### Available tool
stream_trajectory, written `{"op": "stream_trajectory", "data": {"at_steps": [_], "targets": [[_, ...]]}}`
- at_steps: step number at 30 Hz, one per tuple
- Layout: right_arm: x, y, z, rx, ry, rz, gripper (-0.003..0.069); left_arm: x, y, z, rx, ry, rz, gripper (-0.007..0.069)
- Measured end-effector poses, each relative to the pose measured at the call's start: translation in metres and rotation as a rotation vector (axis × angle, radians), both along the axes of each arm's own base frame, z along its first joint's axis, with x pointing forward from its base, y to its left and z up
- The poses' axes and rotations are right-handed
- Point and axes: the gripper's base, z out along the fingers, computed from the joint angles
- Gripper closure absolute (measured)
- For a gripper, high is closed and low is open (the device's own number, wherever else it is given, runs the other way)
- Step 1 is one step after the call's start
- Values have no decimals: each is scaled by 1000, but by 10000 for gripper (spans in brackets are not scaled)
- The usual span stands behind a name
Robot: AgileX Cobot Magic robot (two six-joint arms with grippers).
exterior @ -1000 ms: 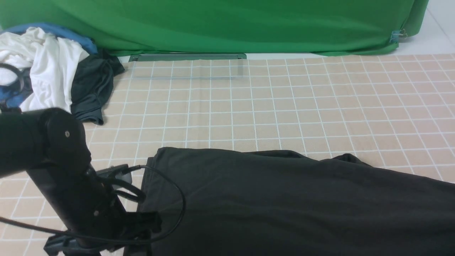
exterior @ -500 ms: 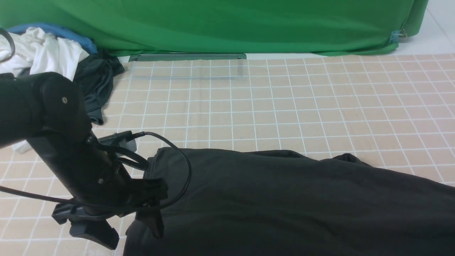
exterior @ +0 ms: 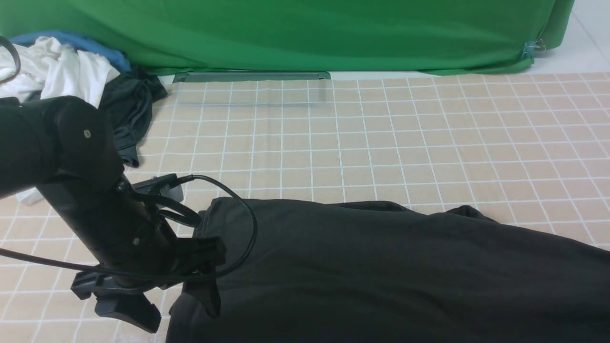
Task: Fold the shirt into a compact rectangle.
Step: 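Pull the folded dark garment lengthwise by its ends to straighten it flat on the table, then fold the right end of the dark garment over onto its left end with the right gripper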
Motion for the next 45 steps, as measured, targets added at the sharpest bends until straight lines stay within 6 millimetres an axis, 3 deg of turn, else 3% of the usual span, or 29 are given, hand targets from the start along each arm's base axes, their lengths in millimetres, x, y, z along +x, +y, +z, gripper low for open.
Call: {"op": "stream_trajectory", "data": {"at_steps": [1, 8, 15, 20, 25, 27, 29, 30, 32, 38, 45], "targets": [[0, 0, 0, 0, -2, 2, 547, 1, 0, 0, 0, -10, 2, 45], [3, -4, 10, -30, -2, 19, 546, 14, 4, 11, 62, -109, -36, 45], [14, -9, 52, -90, -41, -6, 546, 37, 6, 50, 117, -251, -30, 50], [25, 14, 93, -114, -97, 23, 546, 46, 3, 76, 104, -307, -52, 138], [34, 68, 129, -46, -235, 86, 546, 51, 4, 93, 95, -357, -55, 292], [36, 99, 141, 22, -292, 110, 546, 54, 10, 98, 87, -366, -41, 396], [36, 118, 146, 70, -319, 128, 546, 56, 16, 100, 77, -369, -32, 448], [36, 143, 149, 125, -344, 164, 546, 59, 25, 100, 58, -372, -16, 513], [34, 174, 150, 183, -363, 209, 546, 62, 38, 101, 23, -372, 16, 573], [19, 269, 153, 345, -477, 345, 546, 68, 73, 104, -70, -385, 129, 611], [4, 346, 146, 531, -603, 394, 546, 69, 94, 104, -69, -389, 199, 609]]}}
